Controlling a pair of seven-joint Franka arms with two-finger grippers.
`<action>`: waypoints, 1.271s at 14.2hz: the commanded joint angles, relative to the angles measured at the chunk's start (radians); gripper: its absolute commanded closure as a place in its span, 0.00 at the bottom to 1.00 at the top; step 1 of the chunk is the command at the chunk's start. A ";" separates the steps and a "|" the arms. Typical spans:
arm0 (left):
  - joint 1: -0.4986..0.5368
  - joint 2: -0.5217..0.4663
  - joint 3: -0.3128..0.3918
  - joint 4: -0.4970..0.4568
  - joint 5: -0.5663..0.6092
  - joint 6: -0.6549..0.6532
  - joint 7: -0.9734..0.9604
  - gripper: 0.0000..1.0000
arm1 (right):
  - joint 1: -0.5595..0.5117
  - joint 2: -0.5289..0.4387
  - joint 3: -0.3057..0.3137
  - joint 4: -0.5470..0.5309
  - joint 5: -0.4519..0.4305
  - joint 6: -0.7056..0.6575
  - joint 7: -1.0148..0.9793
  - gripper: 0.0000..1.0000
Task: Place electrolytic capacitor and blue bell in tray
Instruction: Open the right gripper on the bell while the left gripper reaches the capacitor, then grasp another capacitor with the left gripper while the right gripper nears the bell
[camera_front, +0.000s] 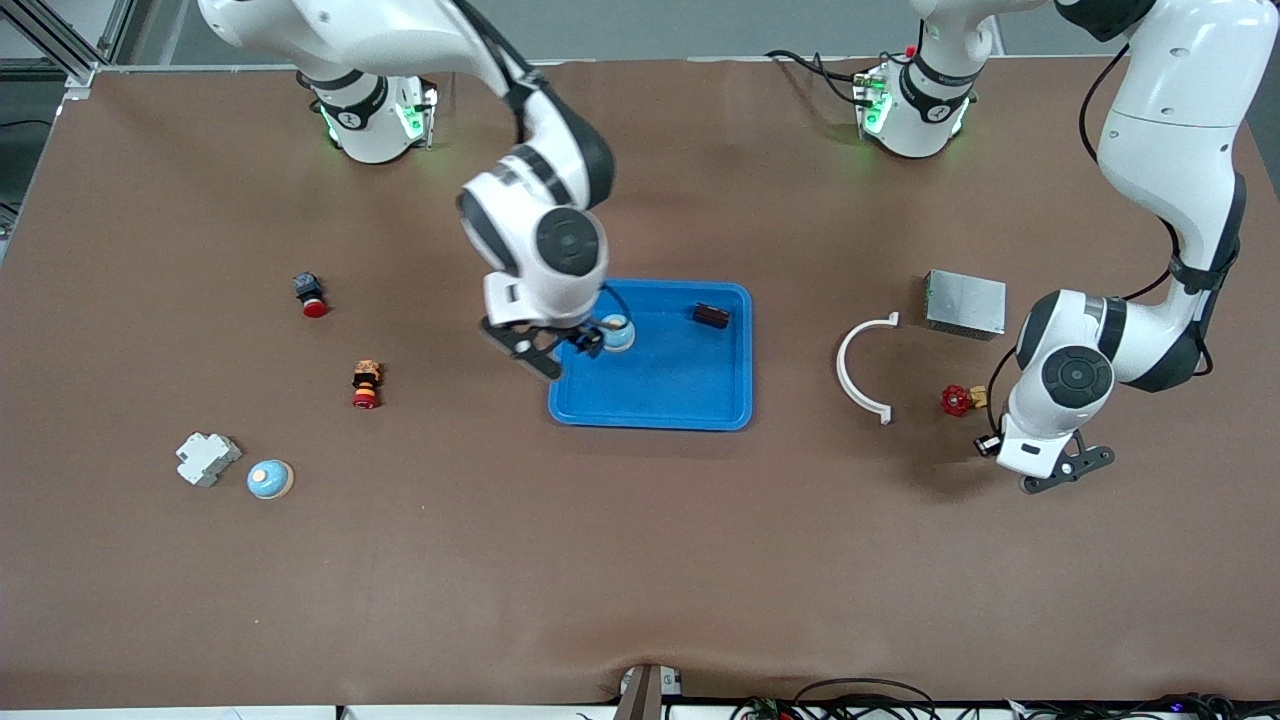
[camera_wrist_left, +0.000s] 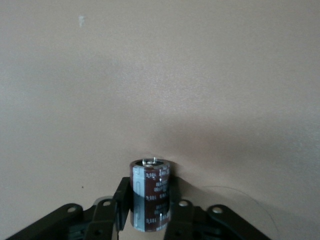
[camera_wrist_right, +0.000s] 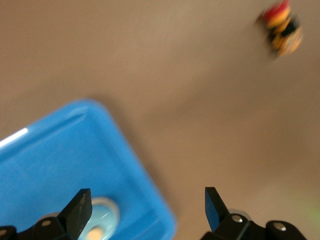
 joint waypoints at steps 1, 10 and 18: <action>0.001 -0.060 -0.017 -0.041 0.033 -0.036 -0.057 1.00 | -0.146 -0.064 0.019 -0.034 -0.026 -0.037 -0.228 0.00; -0.013 -0.106 -0.213 0.075 -0.154 -0.266 -0.254 1.00 | -0.568 -0.087 0.022 -0.041 -0.043 0.074 -0.831 0.00; -0.179 -0.097 -0.216 0.197 -0.285 -0.399 -0.428 1.00 | -0.729 0.030 0.025 -0.039 0.049 0.289 -1.050 0.00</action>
